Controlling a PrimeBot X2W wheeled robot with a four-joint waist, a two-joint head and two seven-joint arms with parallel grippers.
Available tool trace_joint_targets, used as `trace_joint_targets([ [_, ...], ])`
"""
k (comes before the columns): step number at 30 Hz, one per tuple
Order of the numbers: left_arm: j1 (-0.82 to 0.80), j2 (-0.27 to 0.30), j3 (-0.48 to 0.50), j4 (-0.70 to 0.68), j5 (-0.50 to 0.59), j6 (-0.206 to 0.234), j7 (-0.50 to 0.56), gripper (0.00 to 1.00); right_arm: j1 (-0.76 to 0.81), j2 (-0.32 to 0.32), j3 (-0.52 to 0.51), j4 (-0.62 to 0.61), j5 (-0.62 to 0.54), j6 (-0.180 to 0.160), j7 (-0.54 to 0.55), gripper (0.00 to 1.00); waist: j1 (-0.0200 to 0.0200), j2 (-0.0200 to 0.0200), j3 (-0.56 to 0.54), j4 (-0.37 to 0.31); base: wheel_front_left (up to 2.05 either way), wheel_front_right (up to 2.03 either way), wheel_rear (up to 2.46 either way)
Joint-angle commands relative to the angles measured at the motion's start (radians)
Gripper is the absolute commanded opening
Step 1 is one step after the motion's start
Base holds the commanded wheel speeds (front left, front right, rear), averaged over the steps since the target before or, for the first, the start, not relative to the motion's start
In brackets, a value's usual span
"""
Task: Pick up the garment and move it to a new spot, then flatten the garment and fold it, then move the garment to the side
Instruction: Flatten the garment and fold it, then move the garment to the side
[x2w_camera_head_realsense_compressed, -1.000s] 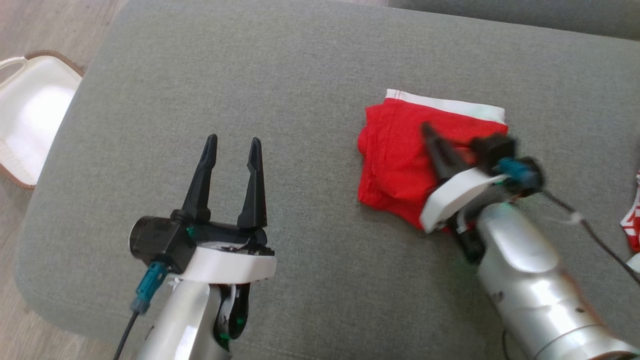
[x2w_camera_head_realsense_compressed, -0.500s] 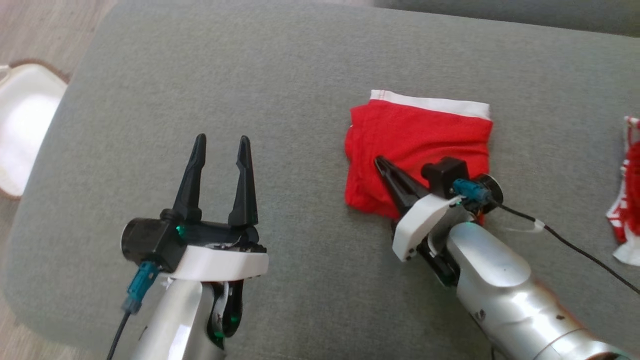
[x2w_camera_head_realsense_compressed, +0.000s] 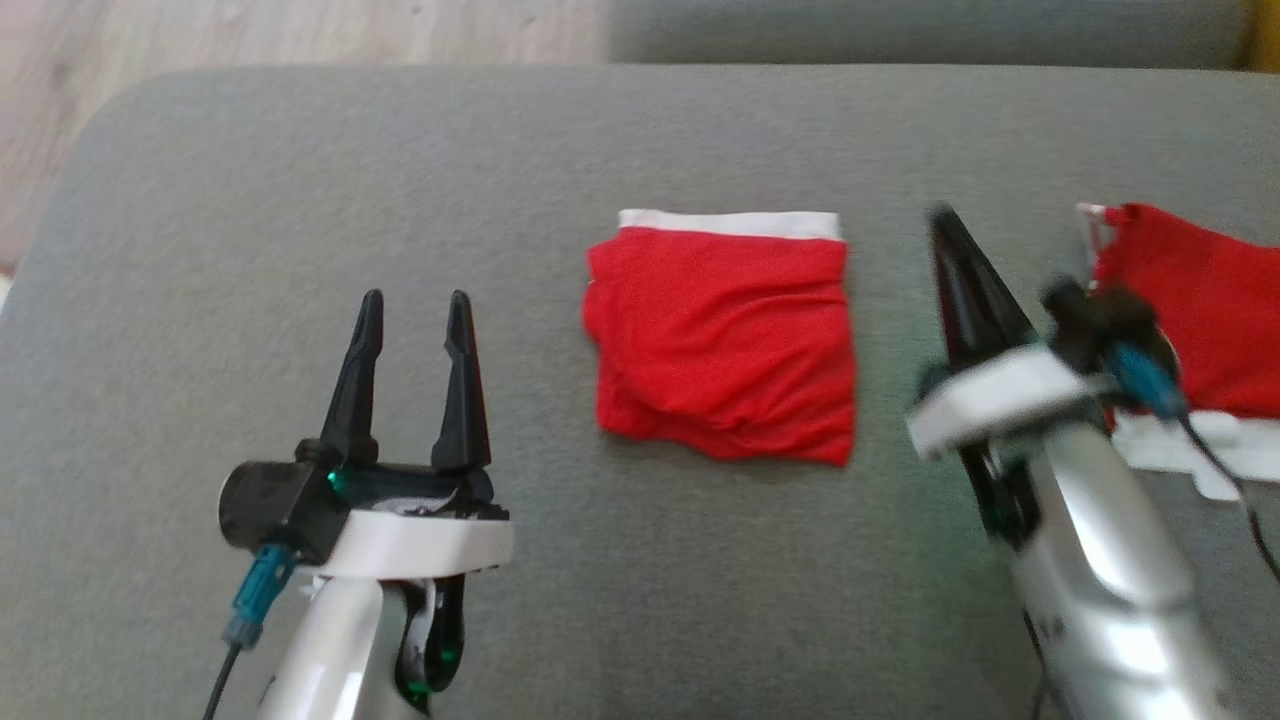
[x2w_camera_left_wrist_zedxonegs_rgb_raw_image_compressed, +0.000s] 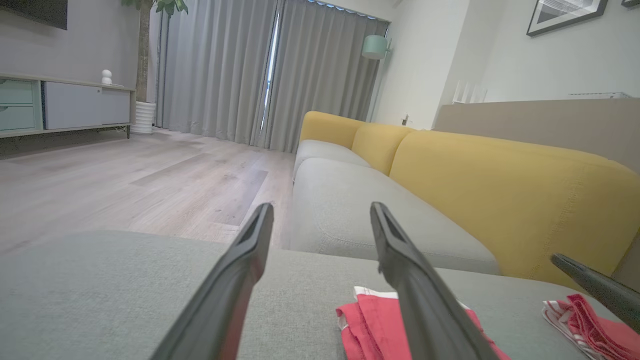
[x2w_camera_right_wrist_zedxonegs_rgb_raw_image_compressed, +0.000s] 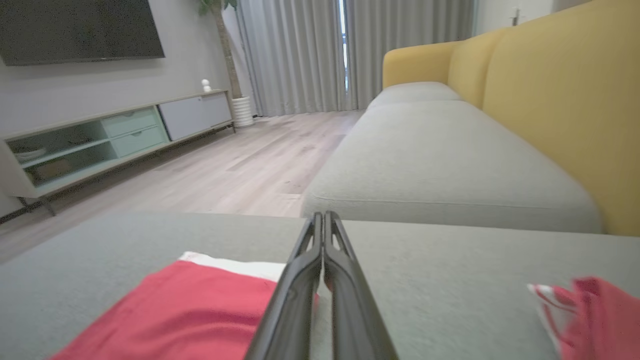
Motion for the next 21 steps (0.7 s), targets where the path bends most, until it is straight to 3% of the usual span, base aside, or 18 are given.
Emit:
trace_joint_targets([
  [1, -0.015, 0.007, 0.044, -0.029, 0.009, -0.008, -0.009, 1.00, 0.043, 0.015, -0.013, -0.056, -0.023, 0.007, -0.008, 0.00, 0.0000, 0.0000, -0.025, -0.036, 0.00, 0.00, 0.00],
  [7, 0.006, 0.007, 0.060, -0.023, 0.022, -0.020, -0.009, 1.00, 0.196, 0.025, -0.102, -0.220, -0.055, 0.007, -0.008, 0.00, 0.0000, 0.0000, -0.042, -0.079, 0.00, 0.00, 0.00],
  [8, 0.010, 0.007, 0.062, -0.019, 0.023, -0.020, -0.009, 1.00, 0.216, 0.026, -0.106, -0.244, -0.044, 0.007, -0.008, 0.36, 0.0000, 0.0000, -0.043, -0.083, 0.00, 0.00, 0.00],
  [9, 0.014, 0.007, 0.063, -0.014, 0.028, -0.021, -0.009, 1.00, 0.235, 0.026, -0.107, -0.265, -0.030, 0.007, -0.008, 0.87, 0.0000, 0.0000, -0.045, -0.087, 0.00, 0.00, 0.00],
  [10, 0.018, 0.007, 0.064, -0.009, 0.032, -0.023, -0.009, 1.00, 0.251, 0.026, -0.108, -0.280, -0.021, 0.007, -0.008, 1.00, 0.0000, 0.0000, -0.046, -0.090, 0.00, 0.00, 0.00],
  [21, 0.029, 0.007, 0.068, -0.002, 0.043, -0.026, -0.009, 1.00, 0.301, 0.026, -0.111, -0.323, -0.015, 0.007, -0.008, 1.00, 0.0000, 0.0000, -0.057, -0.088, 0.00, 0.00, 0.00],
])
